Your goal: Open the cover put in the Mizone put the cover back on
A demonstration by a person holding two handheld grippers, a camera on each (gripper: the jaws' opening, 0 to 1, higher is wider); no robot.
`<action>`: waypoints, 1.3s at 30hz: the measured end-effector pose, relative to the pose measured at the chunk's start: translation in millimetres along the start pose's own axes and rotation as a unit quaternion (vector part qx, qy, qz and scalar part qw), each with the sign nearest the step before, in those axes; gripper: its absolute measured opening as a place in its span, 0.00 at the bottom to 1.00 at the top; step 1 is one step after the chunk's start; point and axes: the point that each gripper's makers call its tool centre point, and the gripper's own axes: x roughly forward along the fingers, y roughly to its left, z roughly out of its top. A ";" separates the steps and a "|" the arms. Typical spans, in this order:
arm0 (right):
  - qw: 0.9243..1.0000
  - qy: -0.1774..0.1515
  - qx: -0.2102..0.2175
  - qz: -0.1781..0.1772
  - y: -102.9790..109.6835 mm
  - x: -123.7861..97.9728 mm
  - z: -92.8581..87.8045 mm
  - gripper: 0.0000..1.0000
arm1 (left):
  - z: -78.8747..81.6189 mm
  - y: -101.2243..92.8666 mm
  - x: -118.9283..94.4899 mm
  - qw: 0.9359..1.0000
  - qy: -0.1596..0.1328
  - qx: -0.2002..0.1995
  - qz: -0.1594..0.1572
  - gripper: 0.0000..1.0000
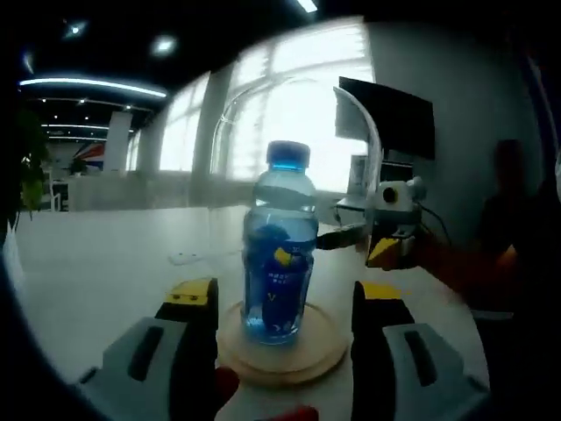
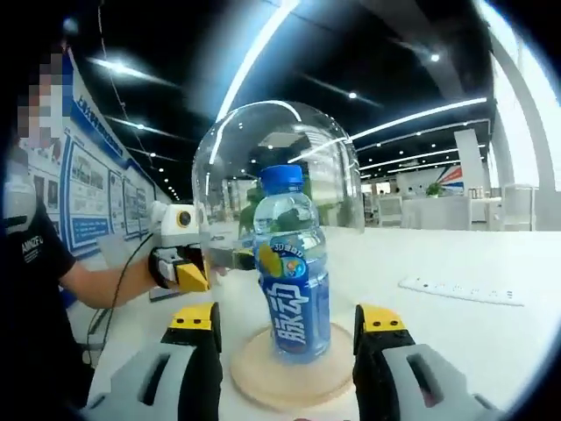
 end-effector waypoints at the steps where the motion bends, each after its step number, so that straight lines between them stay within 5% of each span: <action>1: 1.000 -0.003 0.005 -0.005 -0.2 -0.8 0.2 0.51 | -0.1 -0.6 -1.0 1.000 -0.002 -0.001 0.003 0.43; 12: 0.997 -0.053 0.025 -0.041 13.4 -16.5 7.2 0.34 | -3.3 -7.0 -9.8 0.999 -0.011 -0.009 0.044 0.34; 18: 0.995 -0.084 0.027 -0.055 18.3 -25.8 9.6 0.07 | -9.6 -10.7 -16.7 0.998 -0.009 -0.004 0.062 0.20; 21: 0.992 -0.087 0.028 -0.092 11.1 -32.1 9.5 0.06 | -14.2 -9.5 -18.8 0.998 -0.007 -0.002 0.069 0.16; 30: 0.990 -0.070 0.015 -0.120 17.9 -52.6 -9.8 0.07 | -24.4 -12.8 -43.6 0.994 -0.026 -0.015 0.103 0.15; 39: 0.989 -0.043 -0.033 -0.138 36.9 -72.2 -31.0 0.11 | -22.6 -30.2 -64.0 0.992 -0.055 -0.035 0.104 0.16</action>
